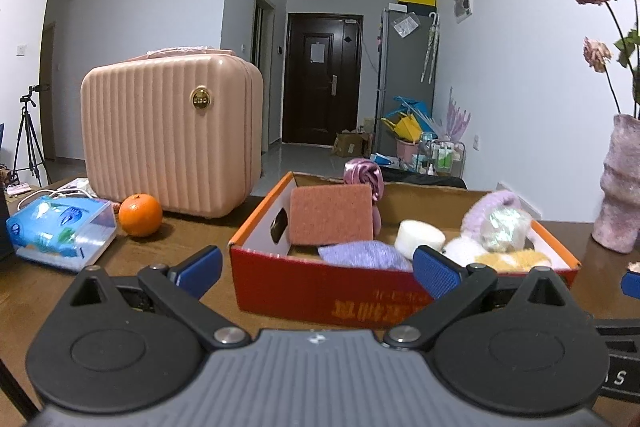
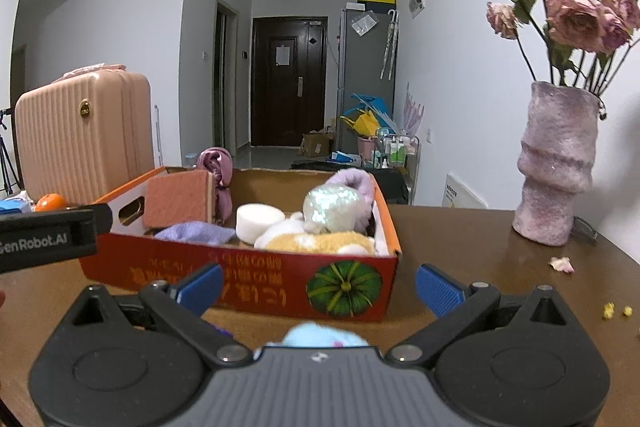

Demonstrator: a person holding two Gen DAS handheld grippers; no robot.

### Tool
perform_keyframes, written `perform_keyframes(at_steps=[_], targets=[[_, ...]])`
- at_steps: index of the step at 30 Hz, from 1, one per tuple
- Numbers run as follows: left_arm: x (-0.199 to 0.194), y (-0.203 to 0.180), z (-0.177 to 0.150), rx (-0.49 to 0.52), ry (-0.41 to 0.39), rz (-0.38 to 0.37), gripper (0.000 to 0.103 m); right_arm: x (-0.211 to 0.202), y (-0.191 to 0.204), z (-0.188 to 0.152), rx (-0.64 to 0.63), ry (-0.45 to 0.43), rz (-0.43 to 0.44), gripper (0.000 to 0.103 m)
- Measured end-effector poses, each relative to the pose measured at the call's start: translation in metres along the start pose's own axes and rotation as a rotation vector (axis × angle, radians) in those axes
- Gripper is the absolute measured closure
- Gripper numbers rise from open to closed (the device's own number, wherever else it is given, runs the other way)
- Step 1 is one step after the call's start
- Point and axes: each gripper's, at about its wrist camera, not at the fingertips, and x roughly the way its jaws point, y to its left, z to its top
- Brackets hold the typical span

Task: Organize soft objects
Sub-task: 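Withdraw both tools from the box toward the blue plush toy and tissue pack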

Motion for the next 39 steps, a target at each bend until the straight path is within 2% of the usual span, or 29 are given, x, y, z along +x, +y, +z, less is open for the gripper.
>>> perform_keyframes(at_steps=[27, 39], targets=[[-0.079, -0.003, -0.045, 0.116, 0.092, -0.056, 0.000, -0.083, -0.017, -0.052, -0.002, 0.097, -0.006, 0.000], [-0.081, -0.007, -0.053, 0.137, 0.119, -0.064, 0.000, -0.087, -0.022, -0.054, 0.016, 0.103, -0.002, 0.000]])
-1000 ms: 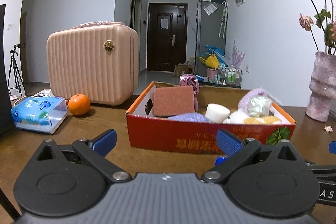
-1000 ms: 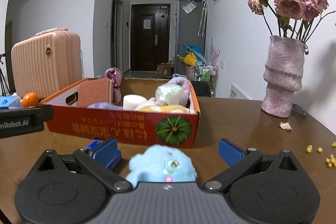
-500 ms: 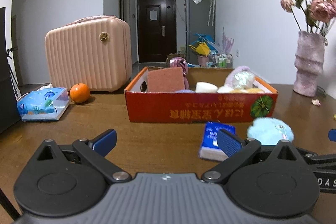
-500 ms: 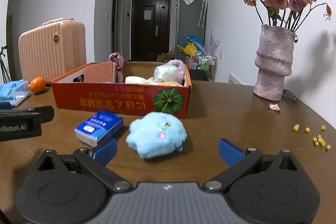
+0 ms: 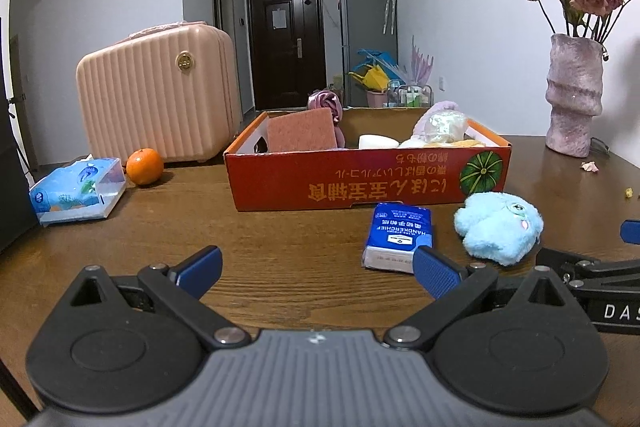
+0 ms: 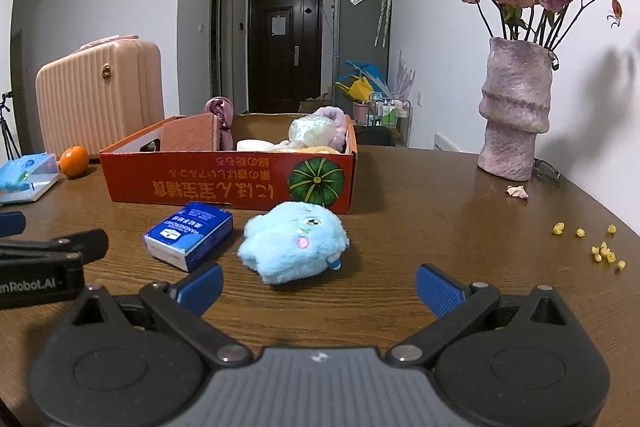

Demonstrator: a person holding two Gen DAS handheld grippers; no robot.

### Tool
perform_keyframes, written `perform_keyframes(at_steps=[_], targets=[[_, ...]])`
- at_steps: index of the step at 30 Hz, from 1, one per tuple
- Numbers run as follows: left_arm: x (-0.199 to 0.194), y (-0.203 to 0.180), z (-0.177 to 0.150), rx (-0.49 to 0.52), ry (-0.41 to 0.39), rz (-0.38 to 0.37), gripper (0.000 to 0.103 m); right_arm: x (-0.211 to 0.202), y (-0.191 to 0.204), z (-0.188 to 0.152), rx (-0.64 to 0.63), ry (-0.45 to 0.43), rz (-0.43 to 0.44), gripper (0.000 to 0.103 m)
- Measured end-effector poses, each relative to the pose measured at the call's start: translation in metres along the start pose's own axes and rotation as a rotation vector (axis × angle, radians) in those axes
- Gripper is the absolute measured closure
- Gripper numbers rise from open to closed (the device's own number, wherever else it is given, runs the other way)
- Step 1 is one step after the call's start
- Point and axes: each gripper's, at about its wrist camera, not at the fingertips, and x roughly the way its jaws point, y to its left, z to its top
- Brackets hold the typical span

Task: Organize soft objects
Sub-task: 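Withdraw both tools from the box toward the blue plush toy and tissue pack, then grasp the blue handkerchief pack with left tool while right tool approaches the blue plush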

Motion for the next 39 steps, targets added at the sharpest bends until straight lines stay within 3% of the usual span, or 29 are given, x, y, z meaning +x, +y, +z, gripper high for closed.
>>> perform_keyframes(at_steps=[22, 39], targets=[[0.039, -0.024, 0.007, 0.067, 0.062, -0.077, 0.000, 0.027, -0.015, 0.006, -0.003, 0.031, 0.024, 0.000], [0.095, -0.049, 0.018, 0.106, 0.167, -0.111, 0.000, 0.052, -0.048, 0.013, 0.009, 0.048, -0.024, 0.000]])
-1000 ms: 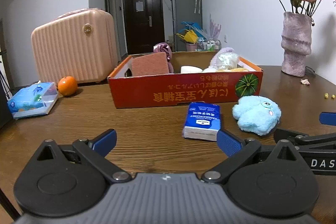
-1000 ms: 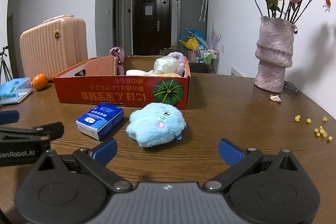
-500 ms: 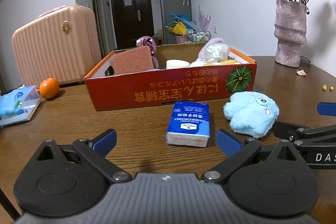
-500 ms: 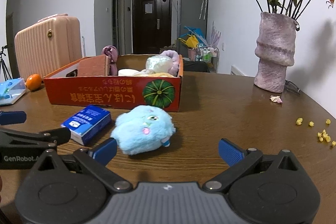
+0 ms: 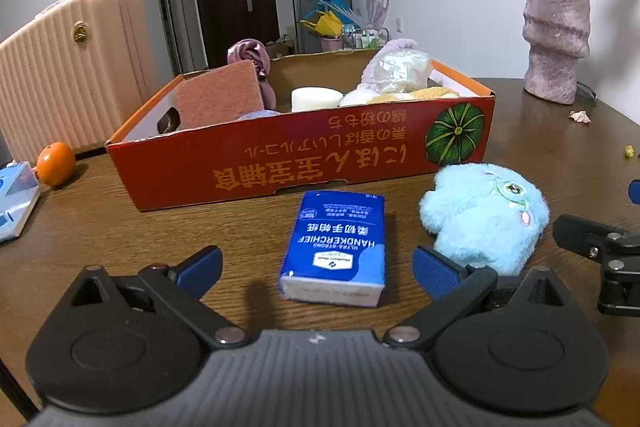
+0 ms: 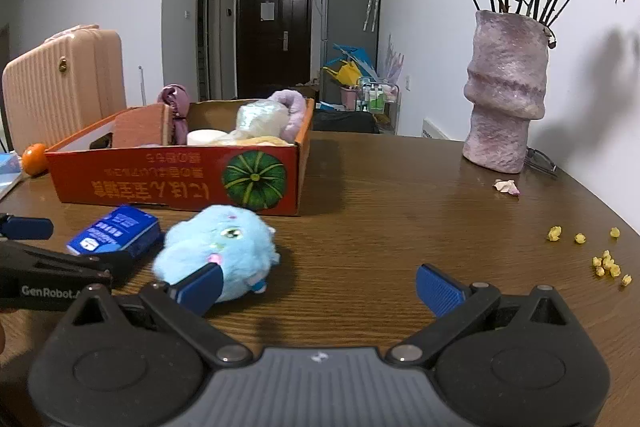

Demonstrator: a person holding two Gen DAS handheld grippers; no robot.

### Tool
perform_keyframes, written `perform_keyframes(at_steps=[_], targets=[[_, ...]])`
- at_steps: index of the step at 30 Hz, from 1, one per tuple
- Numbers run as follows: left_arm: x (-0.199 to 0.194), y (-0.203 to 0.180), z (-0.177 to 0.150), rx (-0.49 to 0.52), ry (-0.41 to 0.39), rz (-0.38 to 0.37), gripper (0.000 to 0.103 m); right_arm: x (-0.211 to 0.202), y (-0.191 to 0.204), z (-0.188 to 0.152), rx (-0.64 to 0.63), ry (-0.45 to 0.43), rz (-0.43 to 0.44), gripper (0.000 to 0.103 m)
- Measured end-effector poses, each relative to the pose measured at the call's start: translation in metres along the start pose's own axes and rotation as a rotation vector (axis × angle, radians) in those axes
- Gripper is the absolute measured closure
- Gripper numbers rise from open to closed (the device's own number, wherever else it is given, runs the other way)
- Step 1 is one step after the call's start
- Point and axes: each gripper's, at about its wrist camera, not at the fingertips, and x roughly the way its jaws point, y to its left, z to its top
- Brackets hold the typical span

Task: Organize soft objects
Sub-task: 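Grasp the blue handkerchief pack with left tool while right tool approaches the blue plush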

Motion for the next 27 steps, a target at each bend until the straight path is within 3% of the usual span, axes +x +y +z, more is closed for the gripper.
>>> perform_keyframes(at_steps=[5, 11, 14, 27], targets=[[0.006, -0.005, 0.004, 0.020, -0.003, 0.012, 0.001, 0.006, -0.006, 0.001, 0.001, 0.007, -0.010, 0.000], [0.016, -0.005, 0.006, 0.016, 0.046, -0.029, 0.036, 0.008, -0.008, 0.001, 0.005, 0.008, -0.012, 0.000], [0.015, -0.003, 0.006, 0.008, 0.046, -0.046, 0.048, 0.008, -0.007, 0.001, 0.002, 0.007, -0.013, 0.000], [0.007, 0.004, 0.008, -0.020, 0.008, -0.026, 0.050, 0.006, -0.004, 0.002, 0.012, -0.016, -0.010, 0.000]])
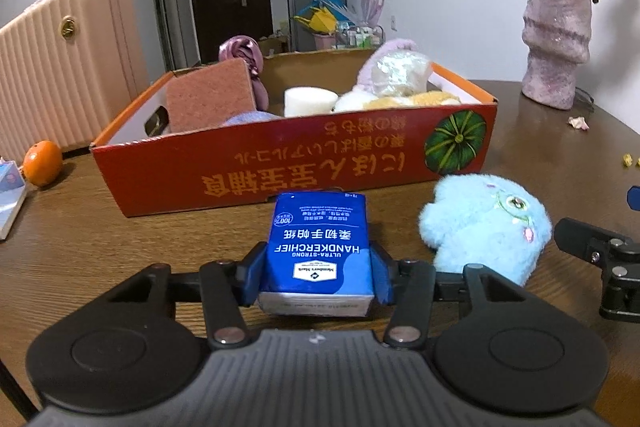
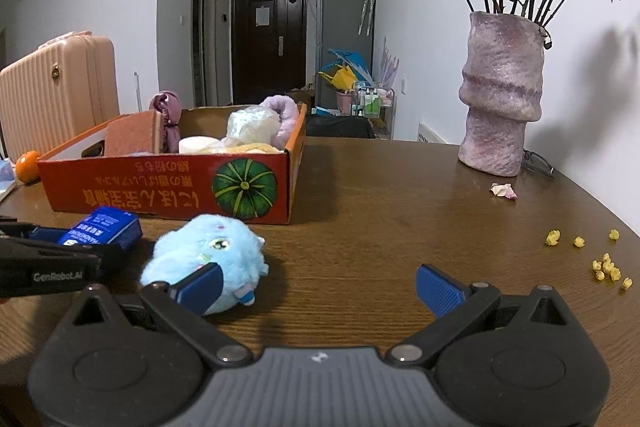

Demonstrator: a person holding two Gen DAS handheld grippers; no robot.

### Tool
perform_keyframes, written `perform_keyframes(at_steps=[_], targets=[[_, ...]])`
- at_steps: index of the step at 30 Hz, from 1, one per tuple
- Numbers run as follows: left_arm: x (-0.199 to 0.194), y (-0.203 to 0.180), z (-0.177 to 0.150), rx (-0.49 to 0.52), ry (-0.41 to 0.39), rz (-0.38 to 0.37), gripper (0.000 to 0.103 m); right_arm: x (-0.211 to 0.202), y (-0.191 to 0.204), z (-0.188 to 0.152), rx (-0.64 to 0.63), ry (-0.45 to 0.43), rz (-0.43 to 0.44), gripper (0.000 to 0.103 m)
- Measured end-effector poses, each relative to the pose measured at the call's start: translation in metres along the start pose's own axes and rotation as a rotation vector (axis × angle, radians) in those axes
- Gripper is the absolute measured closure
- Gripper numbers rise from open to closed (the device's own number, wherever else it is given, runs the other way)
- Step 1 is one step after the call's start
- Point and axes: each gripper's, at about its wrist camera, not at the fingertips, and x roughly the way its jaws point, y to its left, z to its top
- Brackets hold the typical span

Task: Organize soft objects
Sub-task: 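Grasp the blue handkerchief pack with left tool while right tool approaches the blue plush, then hold the handkerchief pack in left tool while right tool grasps the blue plush toy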

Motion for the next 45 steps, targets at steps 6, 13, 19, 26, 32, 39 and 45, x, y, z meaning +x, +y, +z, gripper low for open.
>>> perform_keyframes(at_steps=[6, 13, 19, 26, 32, 39, 45], targets=[[-0.005, 0.007, 0.001, -0.012, -0.021, 0.017, 0.050, 0.001, 0.014, 0.002, 0.004, -0.005, 0.013, 0.000], [-0.008, 0.020, 0.001, -0.031, -0.034, 0.034, 0.050, 0.004, 0.037, 0.004, -0.013, -0.001, 0.036, 0.000], [-0.013, 0.037, -0.002, -0.041, -0.043, 0.058, 0.050, 0.011, 0.052, 0.007, -0.007, 0.005, 0.045, 0.000], [-0.016, 0.062, -0.004, -0.058, -0.049, 0.088, 0.050, 0.021, 0.072, 0.011, -0.002, 0.031, 0.046, 0.000], [-0.018, 0.079, -0.005, -0.071, -0.053, 0.106, 0.050, 0.034, 0.086, 0.014, 0.010, 0.079, 0.032, 0.000], [-0.020, 0.088, -0.005, -0.075, -0.057, 0.112, 0.050, 0.044, 0.092, 0.016, 0.030, 0.111, 0.012, 0.010], [-0.020, 0.089, -0.006, -0.071, -0.060, 0.110, 0.050, 0.050, 0.089, 0.015, 0.051, 0.142, 0.007, 0.017]])
